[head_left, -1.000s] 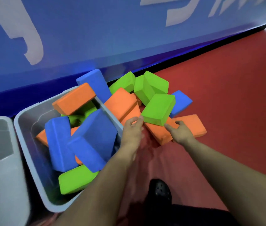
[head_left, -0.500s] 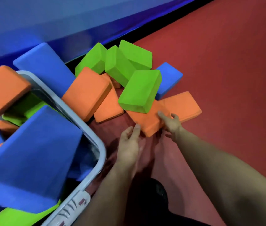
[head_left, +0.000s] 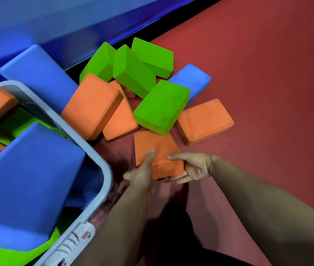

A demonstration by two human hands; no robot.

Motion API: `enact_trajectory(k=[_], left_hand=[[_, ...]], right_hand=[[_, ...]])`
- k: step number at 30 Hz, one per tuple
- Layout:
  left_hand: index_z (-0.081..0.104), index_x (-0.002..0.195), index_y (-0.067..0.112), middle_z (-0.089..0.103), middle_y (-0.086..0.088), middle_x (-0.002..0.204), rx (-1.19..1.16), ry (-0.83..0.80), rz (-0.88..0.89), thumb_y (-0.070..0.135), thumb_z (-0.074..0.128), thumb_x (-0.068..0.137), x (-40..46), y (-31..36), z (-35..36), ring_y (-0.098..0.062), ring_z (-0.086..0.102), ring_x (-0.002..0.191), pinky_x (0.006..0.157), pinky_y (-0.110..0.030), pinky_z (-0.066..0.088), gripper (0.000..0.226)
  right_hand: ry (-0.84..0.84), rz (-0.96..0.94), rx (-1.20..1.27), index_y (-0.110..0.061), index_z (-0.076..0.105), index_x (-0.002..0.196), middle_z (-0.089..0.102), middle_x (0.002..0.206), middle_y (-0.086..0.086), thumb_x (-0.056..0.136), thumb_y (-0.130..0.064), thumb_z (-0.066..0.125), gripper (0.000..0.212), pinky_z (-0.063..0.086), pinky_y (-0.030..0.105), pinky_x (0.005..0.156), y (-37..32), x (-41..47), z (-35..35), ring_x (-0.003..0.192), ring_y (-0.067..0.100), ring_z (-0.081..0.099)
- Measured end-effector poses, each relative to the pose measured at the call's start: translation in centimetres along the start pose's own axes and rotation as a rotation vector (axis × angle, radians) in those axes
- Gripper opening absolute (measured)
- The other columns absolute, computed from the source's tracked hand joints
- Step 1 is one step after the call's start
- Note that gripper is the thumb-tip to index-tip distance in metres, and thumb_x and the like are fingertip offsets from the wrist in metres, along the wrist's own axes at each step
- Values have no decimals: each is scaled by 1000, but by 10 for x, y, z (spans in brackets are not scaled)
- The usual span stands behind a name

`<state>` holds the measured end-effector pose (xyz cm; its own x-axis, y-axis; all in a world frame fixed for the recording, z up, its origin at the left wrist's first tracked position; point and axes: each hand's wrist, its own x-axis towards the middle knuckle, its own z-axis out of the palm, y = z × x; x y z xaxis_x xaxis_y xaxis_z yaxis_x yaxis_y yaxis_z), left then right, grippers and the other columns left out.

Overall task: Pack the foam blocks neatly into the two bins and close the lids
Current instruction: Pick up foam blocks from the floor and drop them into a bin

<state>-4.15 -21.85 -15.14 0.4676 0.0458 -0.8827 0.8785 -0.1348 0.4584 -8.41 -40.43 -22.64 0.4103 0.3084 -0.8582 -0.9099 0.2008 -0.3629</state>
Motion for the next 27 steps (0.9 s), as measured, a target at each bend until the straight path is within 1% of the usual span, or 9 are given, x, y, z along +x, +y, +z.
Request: enact_trajectory(k=[4,7,12,17,19,20,22,24,27], left_hand=[[39,150,11,55,-7,138,37,-56,-87,60,72,85,4,-7,-1,-26,54,105,107,-50,45,87],[52,142,14,57,-5,123,30,-100,-118,55,68,90,9,-11,-2,-25,52,104,107,-47,45,68],[46,136,3,67,-16,120,-123,-19,-53,36,88,78,29,-13,-8,-27,70,91,66,-35,58,79],[52,127,7,70,-15,112,-111,25,11,44,98,54,42,-14,-12,-32,73,92,88,-52,60,94],[47,127,10,67,-13,114,-93,44,34,49,96,48,43,-16,-12,-32,71,96,93,-52,58,101],[46,127,10,67,-12,114,-95,49,49,50,96,46,45,-17,-13,-32,71,96,94,-51,58,103],[50,126,9,69,-13,114,-92,38,50,53,95,40,49,-17,-15,-30,72,94,91,-50,59,107],[54,125,7,70,-14,114,-74,38,59,52,96,46,52,-17,-19,-29,73,92,88,-48,61,101],[53,122,6,70,-12,113,-52,54,70,57,95,43,56,-15,-21,-29,73,94,88,-48,61,103]], right_hand=[[8,1,-47,-18,52,145,65,137,11,90,-48,70,65,44,42,110,12,0,-4,127,31,61],[-3,-32,-62,-21,55,143,64,137,11,86,-46,75,65,44,46,110,17,2,-5,123,32,64],[7,-4,-8,-23,57,139,65,136,8,86,-60,69,66,38,47,114,17,9,-11,127,25,61],[416,-209,149,-23,70,101,74,107,5,76,-75,67,59,44,35,82,-8,20,-3,93,20,63],[546,-313,236,-19,69,111,74,116,10,69,-75,74,71,54,36,83,-26,30,-1,99,24,70],[590,-325,270,-16,66,120,73,118,9,63,-77,76,85,56,35,75,-35,33,2,96,23,70],[670,-333,295,-10,57,132,71,115,6,55,-80,78,106,44,23,54,-51,40,9,75,17,62],[710,-376,325,-8,47,135,66,116,7,62,-75,80,104,42,18,45,-63,50,12,70,15,57],[759,-423,337,-8,48,140,68,117,8,45,-76,85,122,45,22,47,-70,70,4,78,21,64]])
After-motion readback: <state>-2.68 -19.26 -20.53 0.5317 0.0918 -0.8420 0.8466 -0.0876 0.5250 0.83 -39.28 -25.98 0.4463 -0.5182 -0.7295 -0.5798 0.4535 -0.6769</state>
